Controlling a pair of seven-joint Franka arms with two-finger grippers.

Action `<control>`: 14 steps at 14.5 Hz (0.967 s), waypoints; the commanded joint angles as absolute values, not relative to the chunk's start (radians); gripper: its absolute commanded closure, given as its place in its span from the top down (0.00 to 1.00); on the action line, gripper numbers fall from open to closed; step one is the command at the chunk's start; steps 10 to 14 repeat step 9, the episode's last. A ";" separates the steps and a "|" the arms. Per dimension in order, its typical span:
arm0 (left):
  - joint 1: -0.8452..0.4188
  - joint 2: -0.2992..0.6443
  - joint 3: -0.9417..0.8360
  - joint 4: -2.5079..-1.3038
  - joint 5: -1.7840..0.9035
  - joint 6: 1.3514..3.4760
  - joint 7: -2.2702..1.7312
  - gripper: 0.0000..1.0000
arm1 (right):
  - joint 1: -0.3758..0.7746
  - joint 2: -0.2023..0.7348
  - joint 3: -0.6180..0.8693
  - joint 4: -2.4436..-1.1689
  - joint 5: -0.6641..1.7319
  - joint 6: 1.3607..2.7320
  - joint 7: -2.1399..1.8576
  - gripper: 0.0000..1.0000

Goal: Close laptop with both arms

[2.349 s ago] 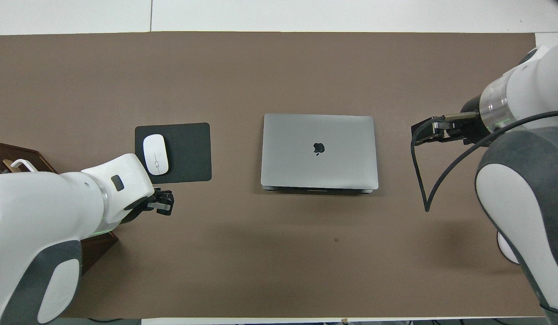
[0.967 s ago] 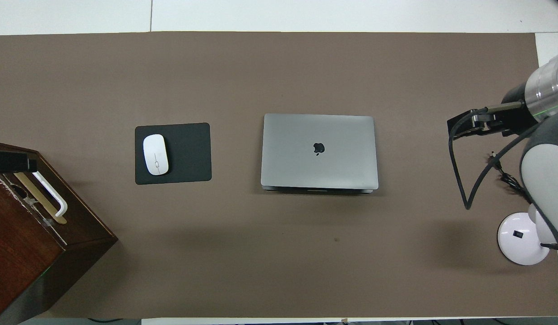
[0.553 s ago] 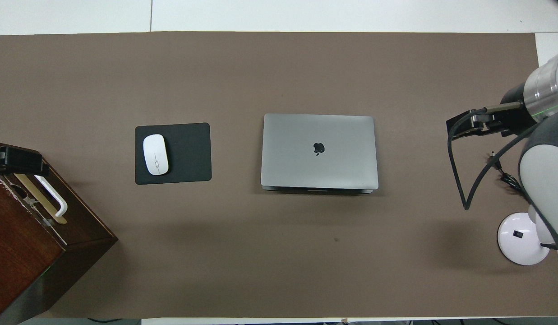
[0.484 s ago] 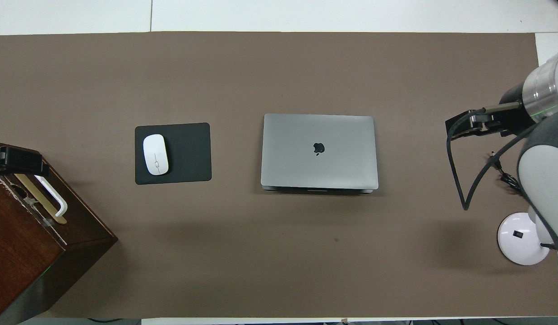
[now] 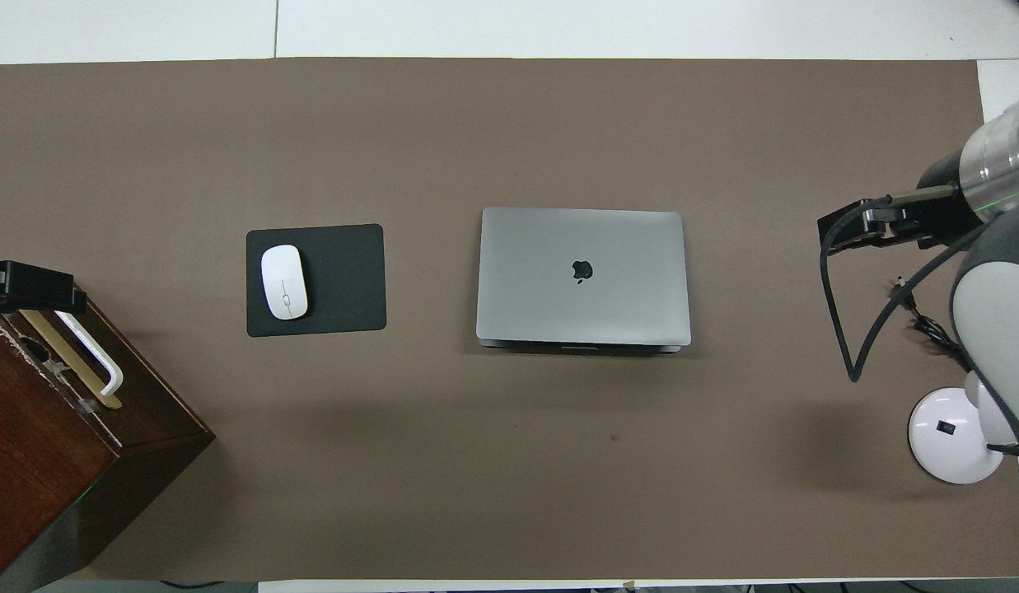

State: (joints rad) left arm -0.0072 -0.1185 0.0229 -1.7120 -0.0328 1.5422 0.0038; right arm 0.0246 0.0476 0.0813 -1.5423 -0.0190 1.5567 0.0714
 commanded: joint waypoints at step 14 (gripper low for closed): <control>0.002 -0.117 0.015 -1.698 -0.014 1.554 0.021 1.00 | 0.034 0.043 0.060 -1.542 -0.021 1.545 0.052 1.00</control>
